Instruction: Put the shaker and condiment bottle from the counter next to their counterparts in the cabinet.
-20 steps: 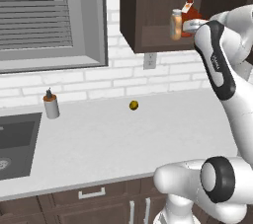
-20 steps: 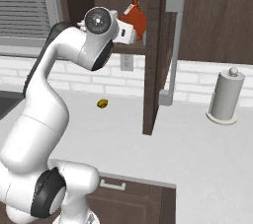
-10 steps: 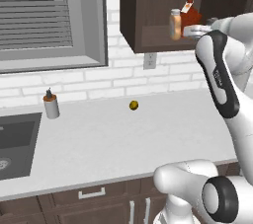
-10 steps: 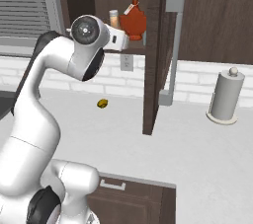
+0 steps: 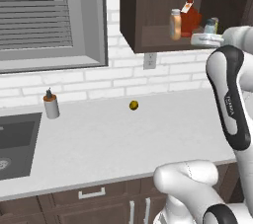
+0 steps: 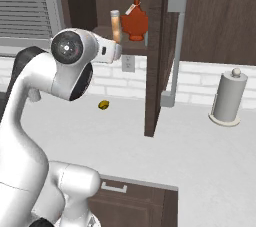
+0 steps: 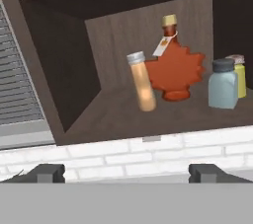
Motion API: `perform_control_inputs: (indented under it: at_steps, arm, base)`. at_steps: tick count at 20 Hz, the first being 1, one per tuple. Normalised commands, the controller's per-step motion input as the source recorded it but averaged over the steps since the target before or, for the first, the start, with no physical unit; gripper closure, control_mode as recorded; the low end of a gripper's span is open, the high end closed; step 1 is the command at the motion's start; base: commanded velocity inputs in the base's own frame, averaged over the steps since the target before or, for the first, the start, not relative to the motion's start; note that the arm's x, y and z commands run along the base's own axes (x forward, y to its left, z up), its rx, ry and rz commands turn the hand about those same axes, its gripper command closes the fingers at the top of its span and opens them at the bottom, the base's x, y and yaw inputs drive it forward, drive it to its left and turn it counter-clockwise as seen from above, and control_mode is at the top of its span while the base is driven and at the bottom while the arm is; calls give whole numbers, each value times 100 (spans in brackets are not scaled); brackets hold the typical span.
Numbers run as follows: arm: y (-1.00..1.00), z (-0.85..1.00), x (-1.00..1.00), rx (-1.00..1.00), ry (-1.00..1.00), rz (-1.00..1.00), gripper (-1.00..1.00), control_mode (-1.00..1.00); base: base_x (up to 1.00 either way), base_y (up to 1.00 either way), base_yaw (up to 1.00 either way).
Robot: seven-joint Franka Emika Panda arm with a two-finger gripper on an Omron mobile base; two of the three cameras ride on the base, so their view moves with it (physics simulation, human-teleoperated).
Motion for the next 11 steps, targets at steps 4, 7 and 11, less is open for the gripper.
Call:
perform_control_inputs:
  at_steps: [4, 7, 11]
  arm:
    - [1, 0, -87, 0, -12, 0, -100, -100]
    - [7, 0, -87, 0, -12, 0, -100, -100]
    - [12, 0, -84, -1, -11, 0, -100, -100]
  base:
    - [0, 0, 0]
    - [0, 0, 0]
    - [0, 0, 0]
